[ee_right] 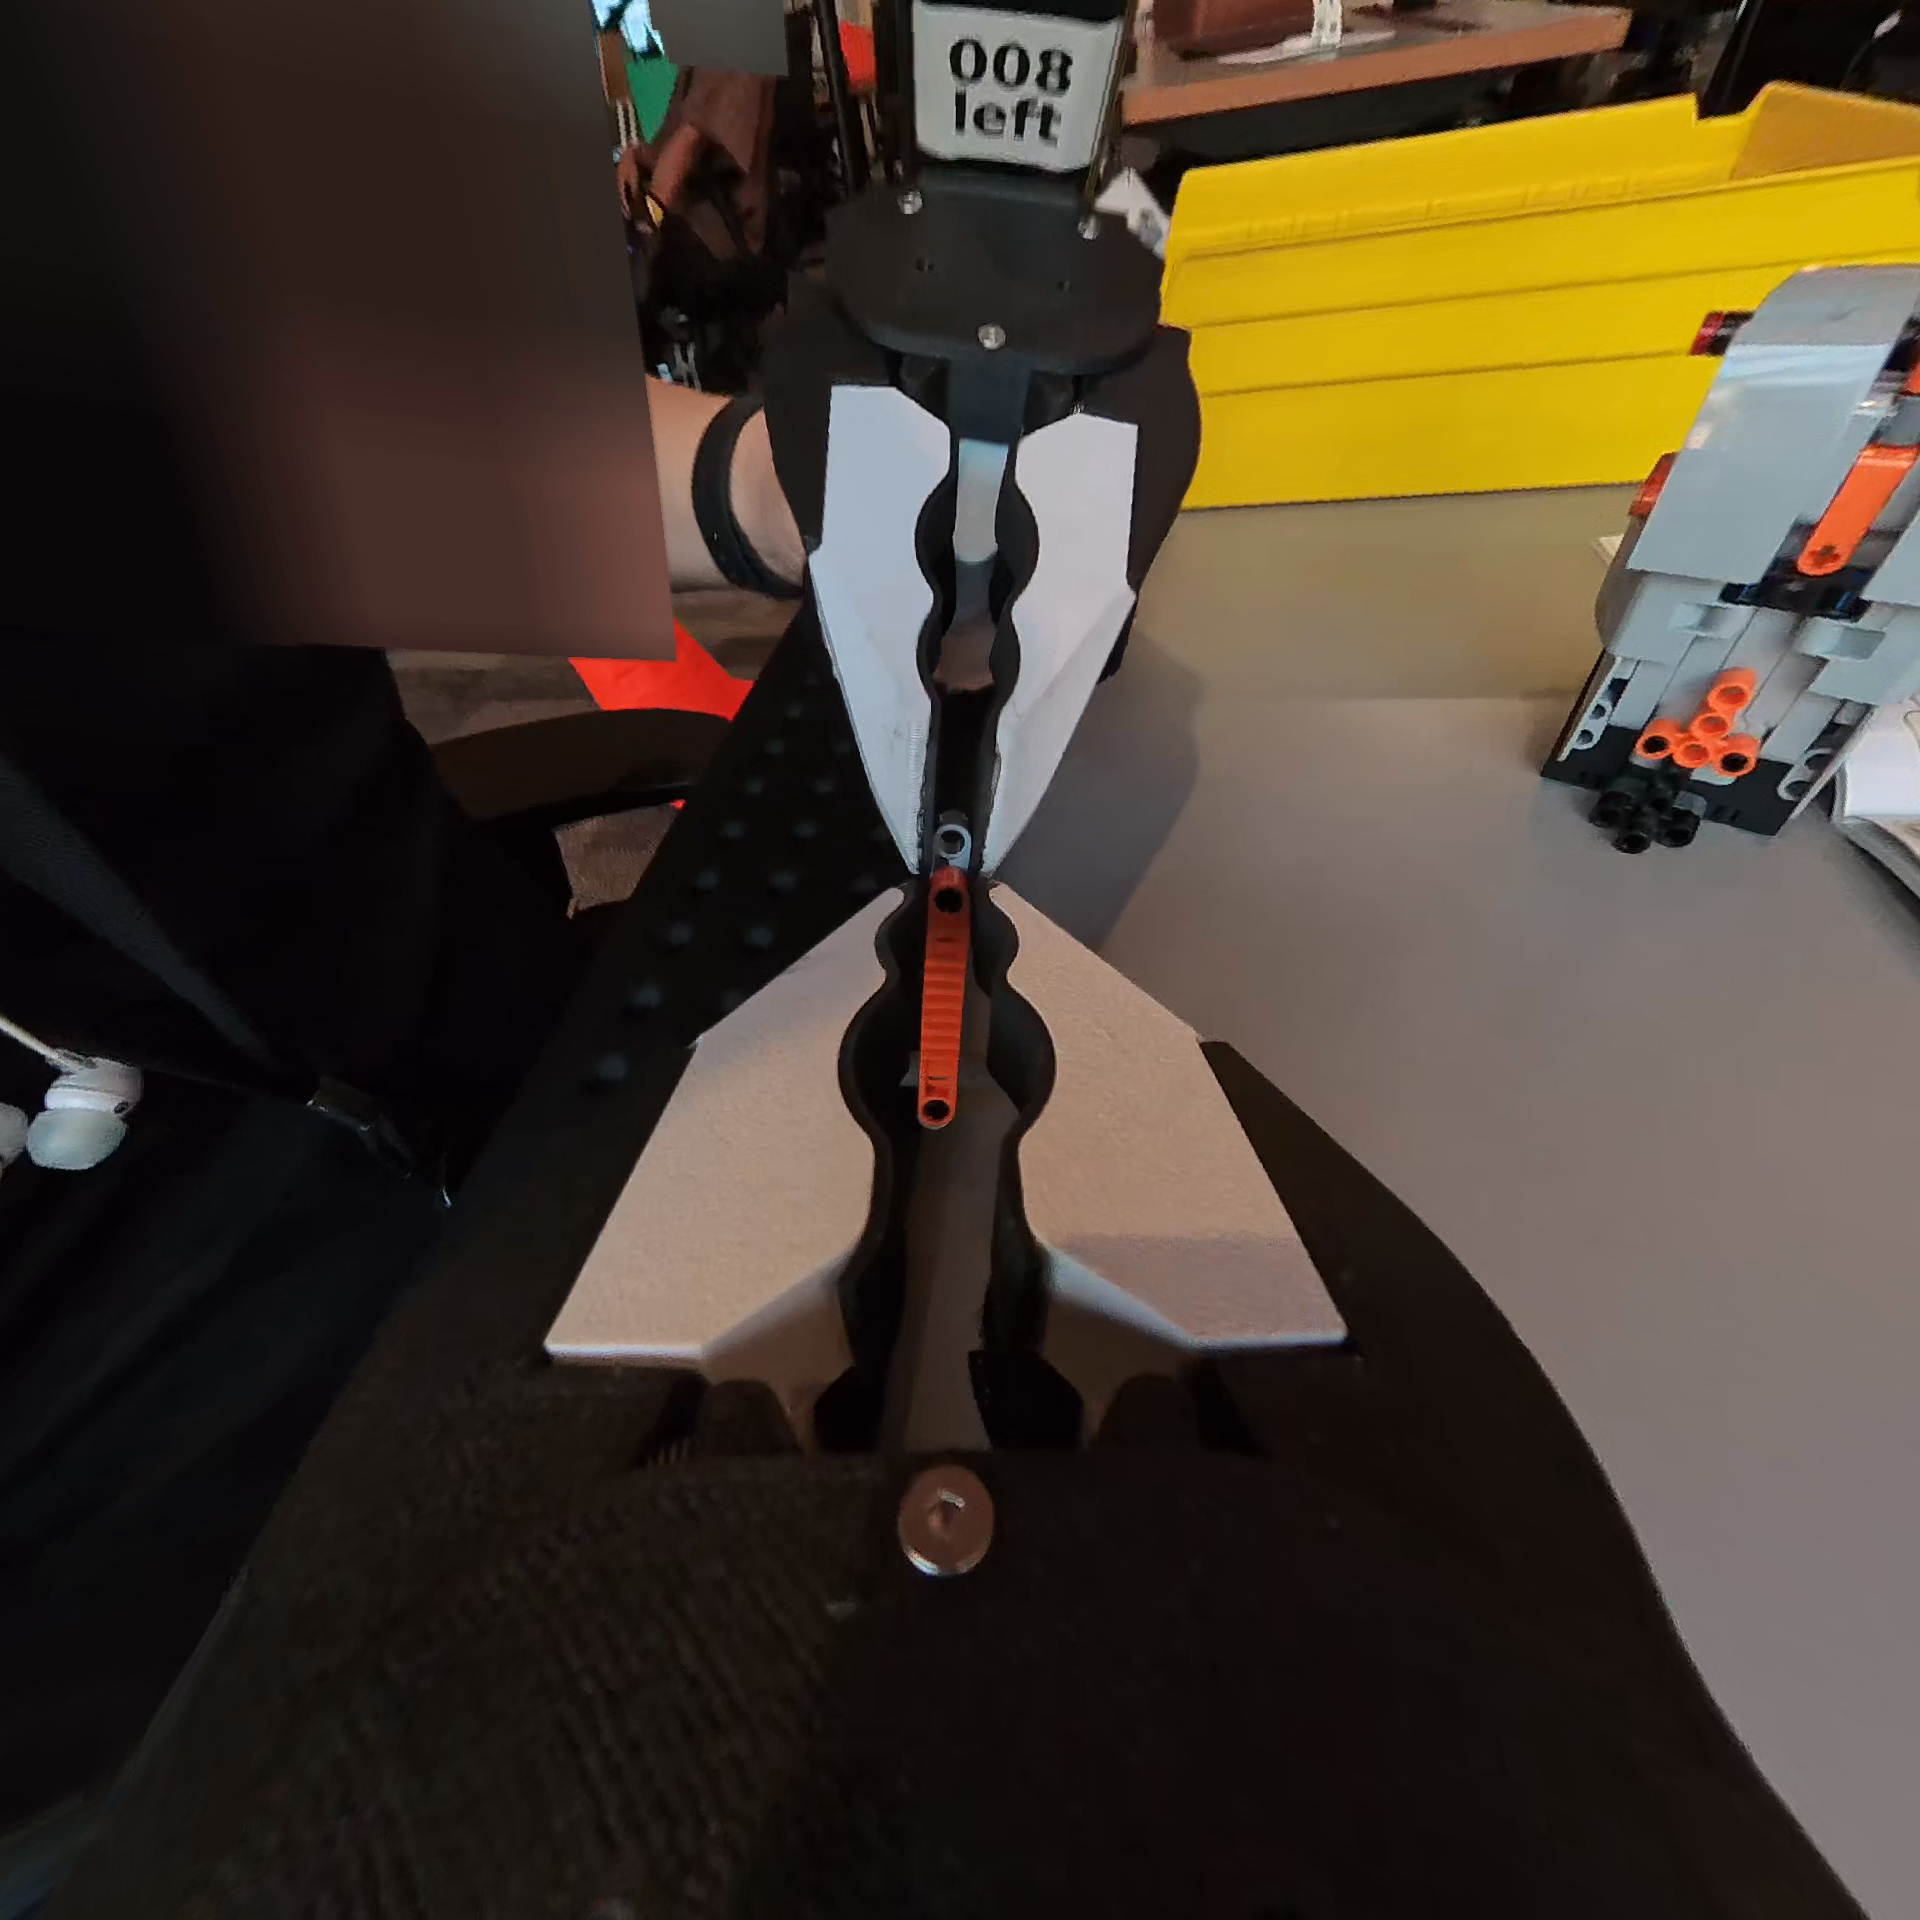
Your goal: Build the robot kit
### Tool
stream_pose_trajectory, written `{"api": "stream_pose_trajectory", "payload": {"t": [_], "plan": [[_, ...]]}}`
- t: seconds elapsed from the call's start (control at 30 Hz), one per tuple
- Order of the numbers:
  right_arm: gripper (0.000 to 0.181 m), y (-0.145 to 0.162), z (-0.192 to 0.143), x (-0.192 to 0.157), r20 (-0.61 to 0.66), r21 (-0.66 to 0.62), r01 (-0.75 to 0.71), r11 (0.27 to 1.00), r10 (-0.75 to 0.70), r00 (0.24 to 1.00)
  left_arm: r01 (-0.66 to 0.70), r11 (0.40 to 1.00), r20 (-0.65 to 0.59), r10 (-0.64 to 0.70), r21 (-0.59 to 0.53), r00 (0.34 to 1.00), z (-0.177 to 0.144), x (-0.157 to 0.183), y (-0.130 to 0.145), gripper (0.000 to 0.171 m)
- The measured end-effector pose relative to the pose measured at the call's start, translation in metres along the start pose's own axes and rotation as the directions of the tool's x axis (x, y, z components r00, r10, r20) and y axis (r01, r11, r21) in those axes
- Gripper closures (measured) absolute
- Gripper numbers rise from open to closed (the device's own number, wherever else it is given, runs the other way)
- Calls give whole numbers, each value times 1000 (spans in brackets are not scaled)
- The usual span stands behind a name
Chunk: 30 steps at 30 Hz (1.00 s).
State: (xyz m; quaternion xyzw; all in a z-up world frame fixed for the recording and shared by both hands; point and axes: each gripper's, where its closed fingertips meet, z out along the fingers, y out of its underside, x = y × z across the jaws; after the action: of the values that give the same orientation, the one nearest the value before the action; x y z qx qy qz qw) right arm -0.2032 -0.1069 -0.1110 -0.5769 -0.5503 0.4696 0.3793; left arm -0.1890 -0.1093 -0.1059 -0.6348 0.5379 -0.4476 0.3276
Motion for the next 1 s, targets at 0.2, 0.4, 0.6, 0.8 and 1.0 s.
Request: {"api": "stream_pose_trajectory", "payload": {"t": [0.2, 0.4, 0.6, 0.8, 1.0], "plan": [[175, 3, 4, 1, 14, -22, -101, 995, 101, 995, -151, 965, 18, 158, -215, 987, 0, -1, 6, 166], [175, 8, -1, 0, 35, -34, -166, 986, 167, 985, -153, 960, 41, 167, -234, 985, 4, -1, 8, 166], [175, -3, 0, -4, 42, 21, -153, 988, 152, 987, -70, 995, 46, 73, -77, 996, -4, 3, 3, 166], [175, -13, -6, -2, 27, 81, -155, 985, 153, 988, -56, 998, 72, 55, 8, 996, -6, 3, -7, 166], [175, -21, -12, 0, 39, 138, -150, 979, 146, 988, -19, 989, 95, 5, 147, 995, -7, 2, -18, 166]]}}
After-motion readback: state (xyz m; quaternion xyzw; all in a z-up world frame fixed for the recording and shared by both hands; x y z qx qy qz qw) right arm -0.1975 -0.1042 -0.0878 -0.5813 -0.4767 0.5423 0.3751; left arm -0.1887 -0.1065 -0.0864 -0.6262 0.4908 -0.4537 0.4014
